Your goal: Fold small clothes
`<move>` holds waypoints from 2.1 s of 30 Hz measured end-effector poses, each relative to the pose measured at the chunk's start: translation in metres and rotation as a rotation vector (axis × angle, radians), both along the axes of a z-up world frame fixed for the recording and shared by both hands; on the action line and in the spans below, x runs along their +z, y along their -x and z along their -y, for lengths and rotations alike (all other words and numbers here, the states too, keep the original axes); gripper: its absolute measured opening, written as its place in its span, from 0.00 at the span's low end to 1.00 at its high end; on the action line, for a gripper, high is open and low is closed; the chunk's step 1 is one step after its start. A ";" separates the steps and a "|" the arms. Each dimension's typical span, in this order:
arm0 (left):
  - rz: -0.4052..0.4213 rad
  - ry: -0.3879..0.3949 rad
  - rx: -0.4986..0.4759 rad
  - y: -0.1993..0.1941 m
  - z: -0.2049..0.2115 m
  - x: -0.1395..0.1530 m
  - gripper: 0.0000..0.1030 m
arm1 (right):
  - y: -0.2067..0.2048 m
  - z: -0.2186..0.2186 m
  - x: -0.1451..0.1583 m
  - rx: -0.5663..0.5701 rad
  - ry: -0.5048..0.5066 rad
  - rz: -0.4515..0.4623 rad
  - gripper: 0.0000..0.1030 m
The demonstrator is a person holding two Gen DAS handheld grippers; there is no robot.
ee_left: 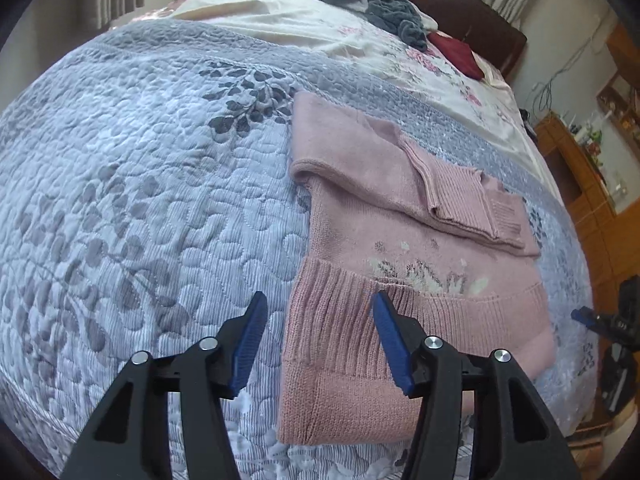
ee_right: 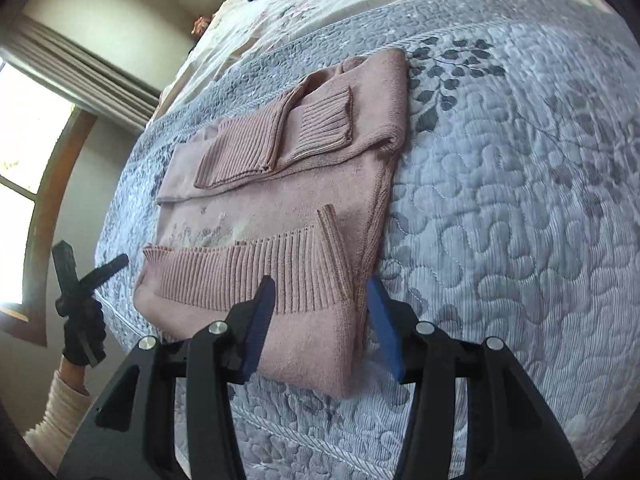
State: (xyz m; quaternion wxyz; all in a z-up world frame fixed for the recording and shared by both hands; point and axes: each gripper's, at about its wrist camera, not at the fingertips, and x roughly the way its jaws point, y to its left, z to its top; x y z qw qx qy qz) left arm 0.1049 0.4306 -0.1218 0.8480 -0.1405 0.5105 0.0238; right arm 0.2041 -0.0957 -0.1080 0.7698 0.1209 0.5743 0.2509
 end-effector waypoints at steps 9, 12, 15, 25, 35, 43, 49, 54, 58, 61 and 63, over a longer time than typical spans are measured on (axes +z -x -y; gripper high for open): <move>-0.063 -0.079 -0.073 -0.021 0.014 -0.035 0.54 | -0.024 -0.065 -0.042 0.153 0.236 0.036 0.53; -0.072 -0.103 -0.096 -0.020 0.020 -0.041 0.37 | -0.020 -0.073 -0.053 0.197 0.285 0.045 0.29; -0.054 -0.136 -0.114 -0.014 0.026 -0.039 0.19 | -0.009 -0.074 -0.049 0.221 0.268 0.072 0.11; 0.117 -0.093 -0.125 0.046 0.036 0.010 0.12 | 0.049 -0.044 0.005 0.193 0.072 0.125 0.10; 0.271 -0.107 -0.099 0.049 0.040 0.073 0.11 | 0.061 -0.030 0.053 0.136 -0.005 0.195 0.09; 0.377 -0.146 -0.098 -0.030 0.043 0.119 0.11 | -0.002 -0.035 0.101 0.087 0.030 0.301 0.09; 0.382 -0.157 -0.047 -0.109 0.033 0.118 0.11 | -0.081 -0.038 0.104 -0.016 0.028 0.297 0.09; 0.339 -0.176 -0.032 -0.169 0.027 0.090 0.11 | -0.146 -0.047 0.082 -0.064 0.069 0.251 0.09; 0.258 -0.206 -0.043 -0.203 0.028 0.051 0.11 | -0.177 -0.058 0.049 -0.062 0.124 0.210 0.09; 0.192 -0.233 -0.048 -0.220 0.031 0.019 0.11 | -0.191 -0.065 0.019 -0.056 0.178 0.167 0.09; 0.172 -0.231 -0.043 -0.226 0.031 0.005 0.11 | -0.196 -0.068 0.001 -0.058 0.209 0.151 0.09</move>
